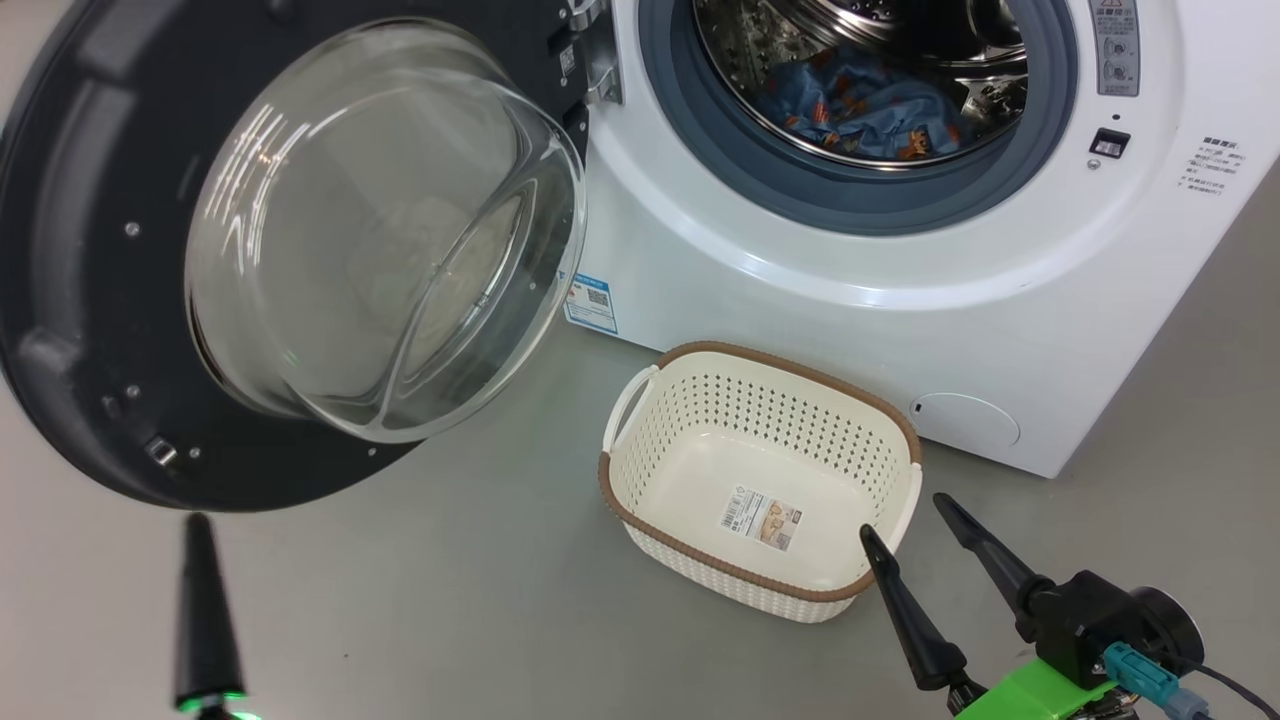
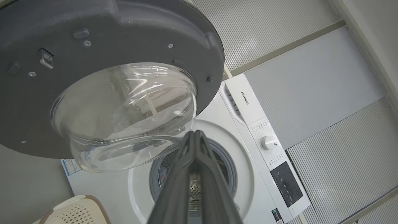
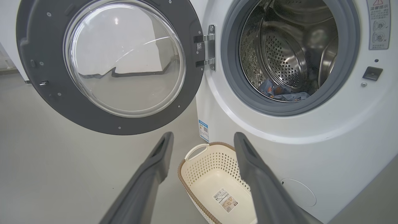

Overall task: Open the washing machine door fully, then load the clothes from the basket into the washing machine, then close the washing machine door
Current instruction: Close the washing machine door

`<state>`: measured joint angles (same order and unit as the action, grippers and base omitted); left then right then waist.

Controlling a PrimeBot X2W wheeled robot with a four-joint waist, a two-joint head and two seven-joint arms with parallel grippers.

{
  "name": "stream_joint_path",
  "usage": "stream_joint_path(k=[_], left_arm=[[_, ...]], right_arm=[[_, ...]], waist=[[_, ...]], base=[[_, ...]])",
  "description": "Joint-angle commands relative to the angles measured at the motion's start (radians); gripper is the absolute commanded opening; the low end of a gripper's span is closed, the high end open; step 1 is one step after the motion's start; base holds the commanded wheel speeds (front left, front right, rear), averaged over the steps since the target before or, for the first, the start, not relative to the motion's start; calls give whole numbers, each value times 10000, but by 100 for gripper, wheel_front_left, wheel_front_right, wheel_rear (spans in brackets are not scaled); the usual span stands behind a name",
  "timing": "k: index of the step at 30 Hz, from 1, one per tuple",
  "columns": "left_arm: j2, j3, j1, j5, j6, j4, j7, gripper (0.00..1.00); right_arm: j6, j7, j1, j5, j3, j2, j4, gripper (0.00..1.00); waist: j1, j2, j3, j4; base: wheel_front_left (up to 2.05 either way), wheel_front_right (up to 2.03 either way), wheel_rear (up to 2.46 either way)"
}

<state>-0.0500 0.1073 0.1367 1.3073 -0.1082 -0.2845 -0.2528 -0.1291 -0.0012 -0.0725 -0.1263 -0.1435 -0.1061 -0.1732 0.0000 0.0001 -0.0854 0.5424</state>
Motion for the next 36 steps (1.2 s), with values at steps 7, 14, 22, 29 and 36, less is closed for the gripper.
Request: stream_joint_path(k=[7, 14, 22, 29, 36], left_arm=[[-43, -1981, -640, 2828, -219, -1341, -89, 0], [-1057, -4314, -1430, 4005, -222, -980, 76, 0], [-3107, -6139, -3447, 5444, -148, 2483, 900, 0], [-4619, -6168, -5086, 6192, 397, 5117, 1969, 0], [-5372, -5375, -6150, 6106, 769, 6265, 2896, 0]], right_arm=[[-16, 79, 369, 5, -138, -75, -487, 100], [-16, 152, 364, 4, -111, -148, -636, 100], [-16, 251, 333, 28, 1, -278, -859, 100], [-16, 332, 220, 51, 74, -355, -1058, 100], [-16, 427, 157, 103, 88, -367, -1225, 100]], waist=[[0, -1, -171, 27], [0, -1, -373, 40], [0, -1, -703, 65], [0, -1, -830, 61], [0, -1, -1045, 8]], base=[[0, 0, 0], [0, 0, 0], [0, 0, 0], [0, 0, 0], [0, 0, 0]])
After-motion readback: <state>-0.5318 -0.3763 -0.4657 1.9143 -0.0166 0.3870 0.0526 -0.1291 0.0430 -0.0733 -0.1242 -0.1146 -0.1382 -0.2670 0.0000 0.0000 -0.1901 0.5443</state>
